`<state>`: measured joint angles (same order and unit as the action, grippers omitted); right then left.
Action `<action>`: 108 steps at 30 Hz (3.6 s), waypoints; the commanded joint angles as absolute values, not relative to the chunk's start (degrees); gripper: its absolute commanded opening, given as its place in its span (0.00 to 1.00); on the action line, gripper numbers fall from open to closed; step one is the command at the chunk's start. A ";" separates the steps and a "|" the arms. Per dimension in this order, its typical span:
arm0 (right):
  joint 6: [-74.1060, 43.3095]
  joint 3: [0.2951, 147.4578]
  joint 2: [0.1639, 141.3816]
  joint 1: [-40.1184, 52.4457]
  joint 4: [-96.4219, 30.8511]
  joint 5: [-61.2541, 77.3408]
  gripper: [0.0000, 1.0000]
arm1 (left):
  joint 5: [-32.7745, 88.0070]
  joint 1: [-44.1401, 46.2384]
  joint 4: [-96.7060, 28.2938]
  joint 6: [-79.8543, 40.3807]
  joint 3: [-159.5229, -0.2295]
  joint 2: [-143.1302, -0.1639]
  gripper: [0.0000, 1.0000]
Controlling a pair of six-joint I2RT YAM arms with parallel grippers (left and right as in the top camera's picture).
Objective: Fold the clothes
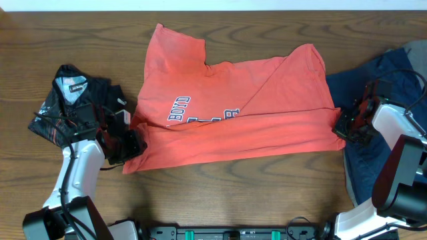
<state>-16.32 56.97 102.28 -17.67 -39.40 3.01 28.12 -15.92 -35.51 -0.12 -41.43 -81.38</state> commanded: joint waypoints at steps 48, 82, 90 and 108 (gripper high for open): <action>-16.67 54.96 104.27 -18.96 -43.18 -2.15 0.04 | -1.30 -15.79 -46.92 -17.58 -41.85 -81.49 0.06; -7.42 58.72 99.07 -12.71 -42.78 10.52 0.38 | 12.34 -5.80 -36.77 -4.95 -48.18 -95.04 0.06; -9.63 58.48 104.38 -12.53 -45.47 8.36 0.33 | 6.24 -5.85 -42.09 -7.44 -45.98 -97.08 0.06; -15.18 58.52 102.08 -12.29 -60.60 3.51 0.42 | 5.69 -12.45 -49.69 -8.12 -47.77 -88.79 0.06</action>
<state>-14.66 58.72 103.68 -12.84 -61.17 4.03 7.46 -12.01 -49.19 -7.51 -47.18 -93.10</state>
